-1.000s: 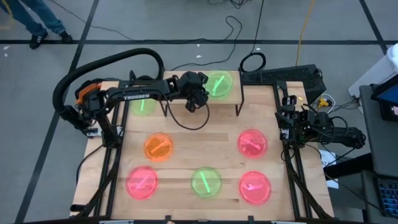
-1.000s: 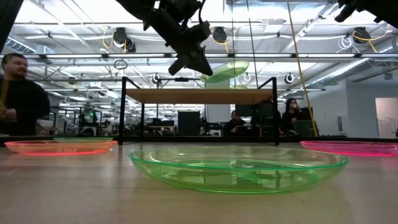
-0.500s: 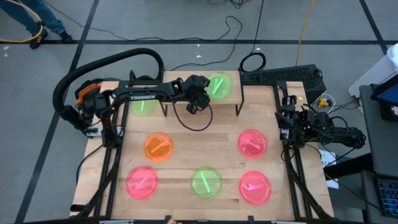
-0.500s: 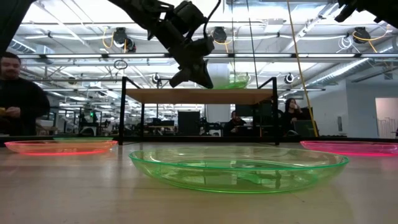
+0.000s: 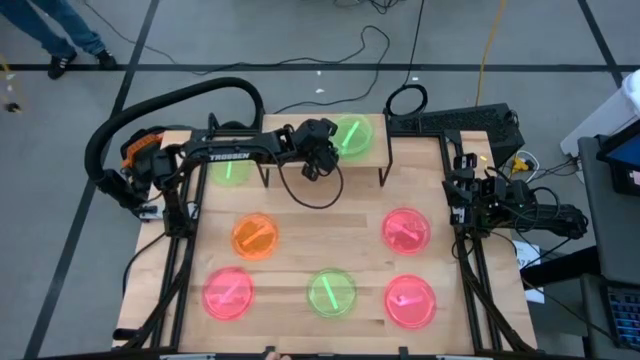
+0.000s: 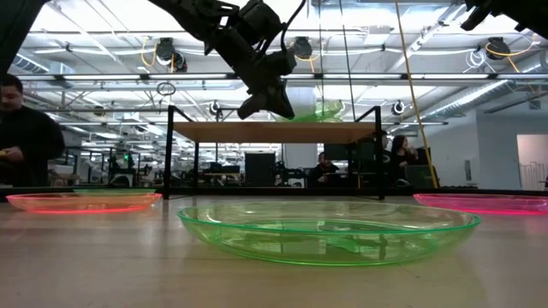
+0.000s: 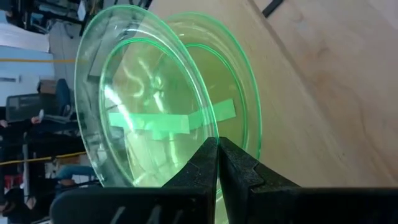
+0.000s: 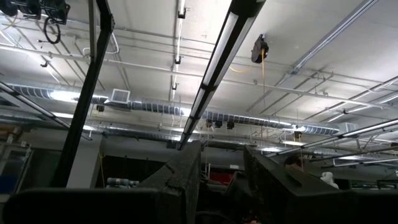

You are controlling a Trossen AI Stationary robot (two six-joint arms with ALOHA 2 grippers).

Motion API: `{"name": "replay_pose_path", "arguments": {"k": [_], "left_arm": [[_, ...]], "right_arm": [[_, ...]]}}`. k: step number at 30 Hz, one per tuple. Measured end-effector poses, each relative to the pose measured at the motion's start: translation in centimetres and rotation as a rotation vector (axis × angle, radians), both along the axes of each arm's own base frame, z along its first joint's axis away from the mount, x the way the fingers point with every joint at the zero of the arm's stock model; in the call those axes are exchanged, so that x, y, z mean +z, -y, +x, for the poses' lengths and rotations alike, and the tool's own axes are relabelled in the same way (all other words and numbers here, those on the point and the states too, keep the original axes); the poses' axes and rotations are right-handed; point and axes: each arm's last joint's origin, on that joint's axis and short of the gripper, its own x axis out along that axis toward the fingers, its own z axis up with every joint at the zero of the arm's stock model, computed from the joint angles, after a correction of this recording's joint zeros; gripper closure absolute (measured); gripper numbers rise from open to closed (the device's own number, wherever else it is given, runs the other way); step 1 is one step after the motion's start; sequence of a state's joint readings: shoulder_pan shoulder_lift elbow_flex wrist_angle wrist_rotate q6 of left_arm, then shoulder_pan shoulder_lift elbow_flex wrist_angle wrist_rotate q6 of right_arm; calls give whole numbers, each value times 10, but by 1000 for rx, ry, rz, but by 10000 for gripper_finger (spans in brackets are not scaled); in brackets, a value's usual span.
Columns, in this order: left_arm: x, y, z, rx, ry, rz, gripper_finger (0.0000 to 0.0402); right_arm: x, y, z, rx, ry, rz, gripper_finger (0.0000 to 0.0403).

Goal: Place and stack plates onto a shelf
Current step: Stack the green plate on top of the green plate on the shelf

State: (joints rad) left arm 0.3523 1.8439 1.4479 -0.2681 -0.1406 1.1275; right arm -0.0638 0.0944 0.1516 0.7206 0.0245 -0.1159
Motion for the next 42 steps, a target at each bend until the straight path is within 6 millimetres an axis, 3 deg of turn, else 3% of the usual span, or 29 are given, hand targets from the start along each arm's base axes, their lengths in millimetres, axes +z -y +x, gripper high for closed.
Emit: {"name": "replay_pose_path", "arguments": {"k": [17,30,42], "left_arm": [[0,2,-1,0,-2,-33,383],[1,1,-1,13,7,-21,273],[15,8,-6,81,5,75,266]], "right_arm": [[0,0,0,0,0,0,298],[0,0,0,0,0,0,298],[0,0,0,0,0,0,298]]}}
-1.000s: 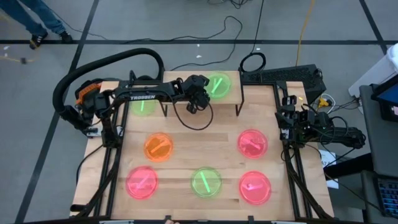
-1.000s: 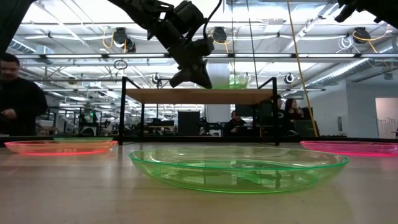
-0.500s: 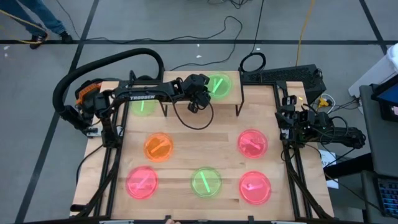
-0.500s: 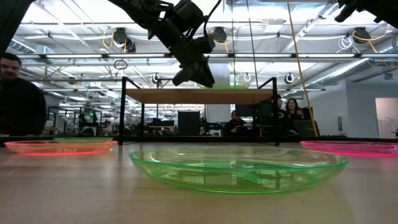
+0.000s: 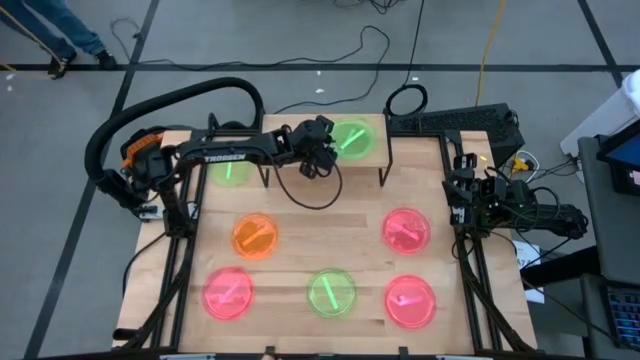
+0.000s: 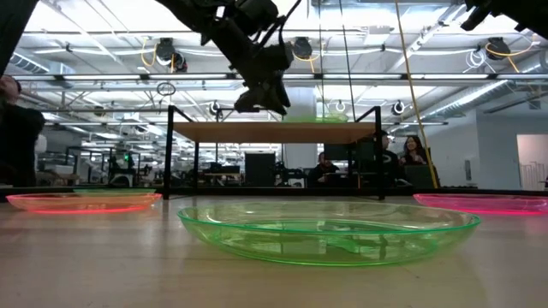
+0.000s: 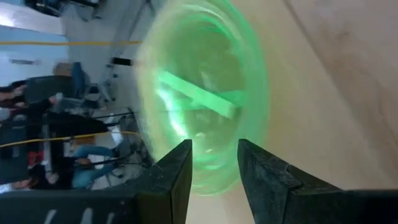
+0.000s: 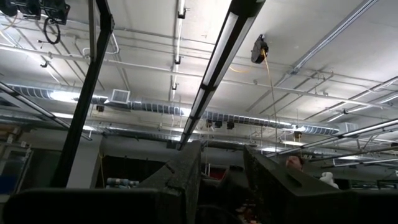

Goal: Place and stack plates onto a shelf
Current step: Stack the green plate on top of the green plate on the shelf, then stack the pink plate on top of the green plate on the shelf

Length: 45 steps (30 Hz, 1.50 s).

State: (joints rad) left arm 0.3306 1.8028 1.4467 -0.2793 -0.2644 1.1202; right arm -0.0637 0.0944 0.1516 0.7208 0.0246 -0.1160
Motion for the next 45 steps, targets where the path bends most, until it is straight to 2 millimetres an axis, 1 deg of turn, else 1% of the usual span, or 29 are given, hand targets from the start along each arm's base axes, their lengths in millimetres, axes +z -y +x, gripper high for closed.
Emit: {"name": "replay_pose_path", "arguments": {"k": [7,11,15,17,21,24,26,29,32,34,37,45], "left_arm": [[24,15,-9,57,51,26,266],[43,25,-19,104,137,-24,266],[69,38,-45,62,147,-88,266],[81,44,-59,71,187,-163,266],[108,54,-91,179,352,-390,266],[119,64,-113,197,396,-557,269],[118,73,-122,186,416,-611,281],[107,84,-133,173,434,-643,308],[96,92,-145,167,458,-669,331],[94,95,-154,156,515,-690,341],[88,102,-170,134,607,-727,350],[56,116,-207,19,801,-841,353]], "right_arm": [[-1,0,1,0,-13,1,298],[-1,0,1,0,-18,1,298],[-2,0,1,0,-22,2,298],[-2,0,1,0,-23,2,298],[-2,0,2,0,-26,2,298],[-2,0,2,0,-29,2,298],[-2,0,2,0,-30,2,298],[-2,0,2,0,-30,2,298],[-2,0,2,0,-30,2,298],[-2,0,2,0,-31,2,298],[-2,0,2,0,-31,2,298],[-3,0,3,0,-44,3,298]]}}
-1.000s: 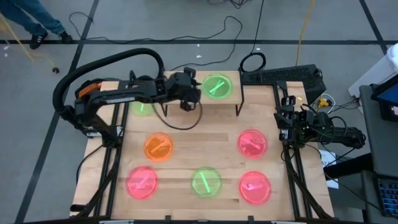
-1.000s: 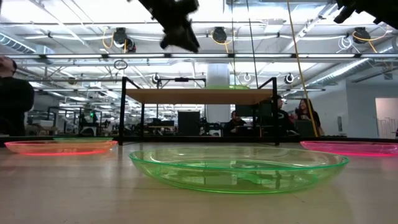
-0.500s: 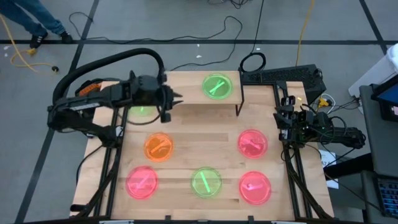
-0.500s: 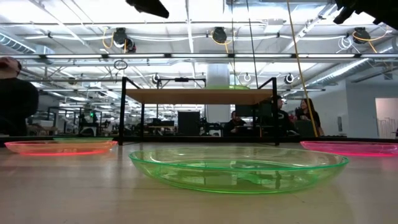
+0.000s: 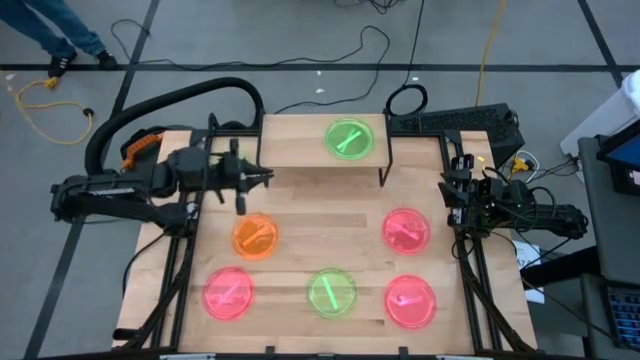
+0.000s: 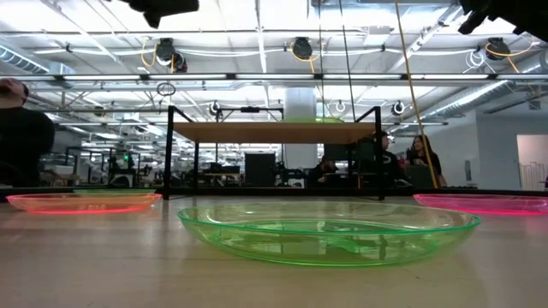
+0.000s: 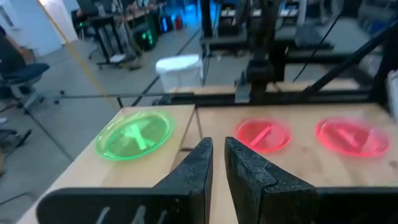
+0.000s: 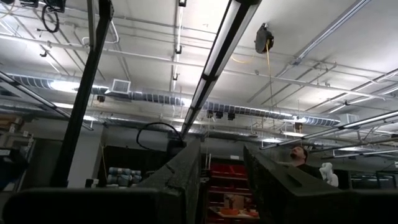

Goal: Place and stack plates onto a shelf
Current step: Stack the pink plate on top of the green plate on the shelf

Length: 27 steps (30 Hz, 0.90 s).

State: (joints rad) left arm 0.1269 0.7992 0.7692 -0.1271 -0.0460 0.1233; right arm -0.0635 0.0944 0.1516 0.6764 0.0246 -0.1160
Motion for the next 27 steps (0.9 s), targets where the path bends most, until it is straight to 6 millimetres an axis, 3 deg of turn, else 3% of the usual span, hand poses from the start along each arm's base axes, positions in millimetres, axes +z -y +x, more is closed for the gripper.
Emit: {"name": "replay_pose_path", "arguments": {"k": [8,20,27], "left_arm": [[-29,7,-24,-27,112,-37,353],[-73,10,-31,-41,322,-24,353],[-79,10,-31,-41,313,-17,353]], "right_arm": [[0,0,0,0,3,0,298],[1,0,0,-5,6,1,298],[-10,3,17,-31,-202,61,298]]}}
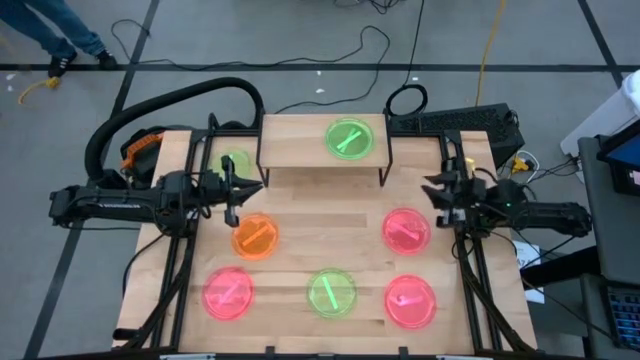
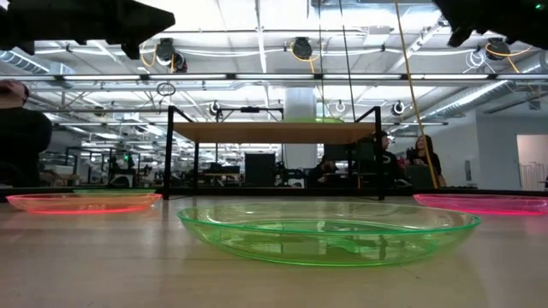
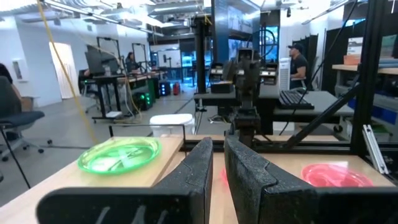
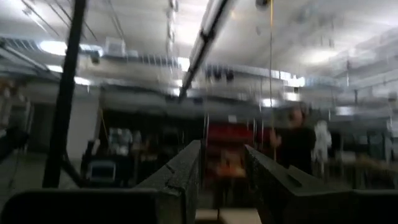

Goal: Place and stack plates onto a shelf
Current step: Stack the pink plate on top of the green plate on the shelf

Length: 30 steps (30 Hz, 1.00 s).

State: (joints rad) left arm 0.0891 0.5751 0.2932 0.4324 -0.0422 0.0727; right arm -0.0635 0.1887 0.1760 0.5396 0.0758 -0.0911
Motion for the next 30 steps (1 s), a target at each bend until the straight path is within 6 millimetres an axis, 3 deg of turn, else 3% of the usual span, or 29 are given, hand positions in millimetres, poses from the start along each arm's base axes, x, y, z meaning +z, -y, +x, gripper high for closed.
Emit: {"name": "replay_pose_path", "arguments": {"k": [12,22,30], "left_arm": [[1,0,0,9,7,53,353],[4,0,-1,11,32,58,353],[4,0,-1,12,38,58,353]], "right_arm": [[31,2,38,50,-559,248,298],[-5,-13,71,224,-907,459,298],[-27,-43,84,249,-1062,440,298]]}}
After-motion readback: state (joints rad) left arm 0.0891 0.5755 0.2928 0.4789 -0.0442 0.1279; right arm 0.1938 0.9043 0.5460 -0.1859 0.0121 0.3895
